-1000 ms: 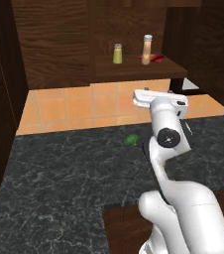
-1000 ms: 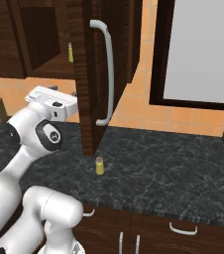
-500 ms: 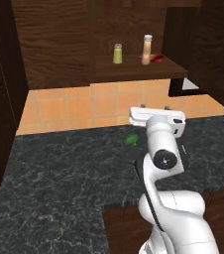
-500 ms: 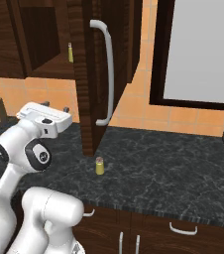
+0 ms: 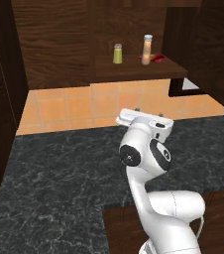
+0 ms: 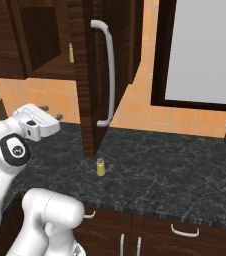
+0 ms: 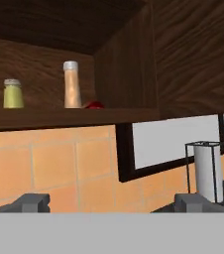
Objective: Put the shaker and condiment bottle from the counter next to their counterparts in the cabinet.
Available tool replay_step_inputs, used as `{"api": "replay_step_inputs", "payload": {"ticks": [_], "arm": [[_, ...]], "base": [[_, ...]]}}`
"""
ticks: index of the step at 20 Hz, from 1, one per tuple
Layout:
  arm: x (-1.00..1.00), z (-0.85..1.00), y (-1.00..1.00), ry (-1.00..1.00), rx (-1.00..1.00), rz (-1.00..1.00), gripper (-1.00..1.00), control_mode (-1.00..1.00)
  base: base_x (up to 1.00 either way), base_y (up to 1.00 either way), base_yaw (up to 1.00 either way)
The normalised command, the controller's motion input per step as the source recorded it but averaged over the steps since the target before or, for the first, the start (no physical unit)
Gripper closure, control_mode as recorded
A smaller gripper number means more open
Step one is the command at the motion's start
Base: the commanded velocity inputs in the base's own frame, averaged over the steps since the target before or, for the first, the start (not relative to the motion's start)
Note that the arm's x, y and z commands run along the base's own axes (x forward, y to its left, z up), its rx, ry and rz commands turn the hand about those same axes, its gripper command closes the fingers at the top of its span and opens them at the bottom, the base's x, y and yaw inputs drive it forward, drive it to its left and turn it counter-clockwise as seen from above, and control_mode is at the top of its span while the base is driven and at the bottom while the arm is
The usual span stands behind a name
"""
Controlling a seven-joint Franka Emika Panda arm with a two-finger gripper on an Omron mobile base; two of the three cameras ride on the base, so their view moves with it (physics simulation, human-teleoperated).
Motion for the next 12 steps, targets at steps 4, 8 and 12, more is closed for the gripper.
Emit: {"api": "replay_step_inputs", "payload": {"ticks": [4,8,12], "arm": [[0.00,-0.66,0.00,0.00,0.00,-0.20,-1.00,-1.00],[0.00,-0.60,-0.13,0.00,0.00,-0.15,-1.00,-1.00],[0.00,-0.46,-0.35,0.01,0.02,-0.09,-1.00,-1.00]], "base": [[0.00,0.00,0.00],[0.00,0.00,0.00],[0.00,0.00,0.00]]}}
